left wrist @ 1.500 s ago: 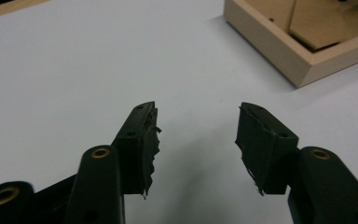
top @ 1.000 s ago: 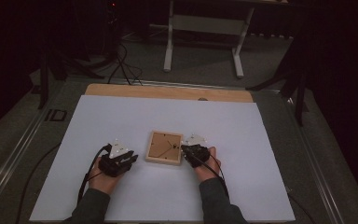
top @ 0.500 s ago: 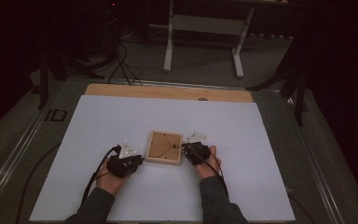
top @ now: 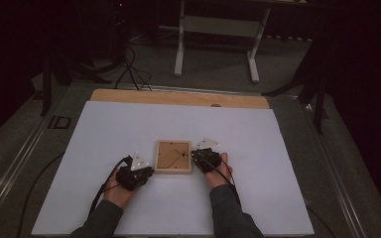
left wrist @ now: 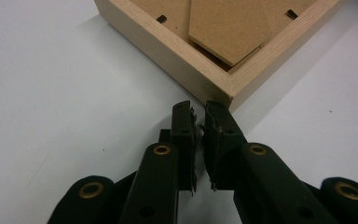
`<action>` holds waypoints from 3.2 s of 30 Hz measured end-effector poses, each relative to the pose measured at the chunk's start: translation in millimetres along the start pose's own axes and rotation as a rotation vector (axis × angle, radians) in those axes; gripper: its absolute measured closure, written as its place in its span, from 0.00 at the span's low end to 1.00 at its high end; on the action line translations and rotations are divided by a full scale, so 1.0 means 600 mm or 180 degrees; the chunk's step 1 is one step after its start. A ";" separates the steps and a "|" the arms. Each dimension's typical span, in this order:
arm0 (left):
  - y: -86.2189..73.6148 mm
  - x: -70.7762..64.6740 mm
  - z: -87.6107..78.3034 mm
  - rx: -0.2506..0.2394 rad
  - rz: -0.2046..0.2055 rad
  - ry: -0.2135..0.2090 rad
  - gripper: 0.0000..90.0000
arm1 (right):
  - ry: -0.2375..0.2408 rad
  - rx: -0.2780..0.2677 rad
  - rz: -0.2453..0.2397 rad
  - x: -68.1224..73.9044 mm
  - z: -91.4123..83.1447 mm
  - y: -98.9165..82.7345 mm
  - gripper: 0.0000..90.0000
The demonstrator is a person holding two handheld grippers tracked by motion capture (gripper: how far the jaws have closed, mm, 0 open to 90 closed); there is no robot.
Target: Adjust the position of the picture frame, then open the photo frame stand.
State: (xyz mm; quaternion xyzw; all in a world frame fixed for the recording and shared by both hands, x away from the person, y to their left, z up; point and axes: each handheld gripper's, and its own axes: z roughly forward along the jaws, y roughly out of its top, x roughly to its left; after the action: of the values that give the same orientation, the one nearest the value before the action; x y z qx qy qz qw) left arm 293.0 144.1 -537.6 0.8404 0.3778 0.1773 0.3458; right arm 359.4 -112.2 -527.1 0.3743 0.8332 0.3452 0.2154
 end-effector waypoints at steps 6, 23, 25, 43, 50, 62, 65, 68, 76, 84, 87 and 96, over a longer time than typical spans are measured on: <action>0.000 -0.001 0.000 -0.0001 0.0013 0.0015 0.91 | 0.0003 -0.0014 0.0010 0.000 0.001 0.000 1.00; 0.000 0.007 -0.005 -0.0099 -0.0086 0.0148 0.78 | 0.0159 -0.0207 0.0013 0.008 -0.035 0.002 1.00; 0.000 0.007 -0.005 -0.0105 -0.0094 0.0152 0.78 | 0.0215 -0.0251 0.0020 0.009 -0.043 0.000 1.00; 0.005 0.010 -0.025 -0.0341 -0.0195 0.0118 0.72 | 0.0454 -0.0357 -0.0139 0.034 -0.072 -0.048 1.00; 0.006 0.012 -0.037 -0.0444 -0.0226 0.0118 0.69 | 0.0463 -0.0428 -0.0089 0.036 -0.073 -0.049 1.00; 0.015 0.001 -0.036 -0.0452 -0.0178 0.0098 0.63 | 0.0558 -0.0471 -0.0076 0.039 -0.069 -0.051 1.00; 0.023 -0.001 -0.035 -0.0387 -0.0151 0.0073 0.58 | 0.0576 -0.0489 -0.0027 0.038 -0.068 -0.053 1.00; 0.031 -0.004 -0.031 -0.0332 -0.0110 0.0050 0.55 | 0.0555 -0.0508 -0.0019 0.040 -0.068 -0.054 1.00; 0.057 -0.017 -0.007 -0.0253 -0.0065 0.0026 0.52 | 0.0510 -0.0510 -0.0092 0.043 -0.069 -0.053 1.00; 0.077 -0.019 0.013 -0.0230 -0.0079 -0.0007 0.51 | 0.0510 -0.0516 -0.0062 0.043 -0.069 -0.054 1.00; 0.082 -0.023 0.017 -0.0227 -0.0029 -0.0010 0.51 | 0.0510 -0.0518 -0.0061 0.043 -0.069 -0.054 1.00; 0.093 -0.022 0.034 -0.0113 -0.0001 -0.0064 0.52 | 0.0496 -0.0519 -0.0062 0.044 -0.069 -0.054 1.00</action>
State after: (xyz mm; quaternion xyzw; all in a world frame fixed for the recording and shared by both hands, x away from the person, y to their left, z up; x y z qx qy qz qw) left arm 324.5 98.6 -512.3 0.8358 0.3713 0.1755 0.3645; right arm 301.8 -124.5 -526.2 0.3194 0.8202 0.4378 0.1831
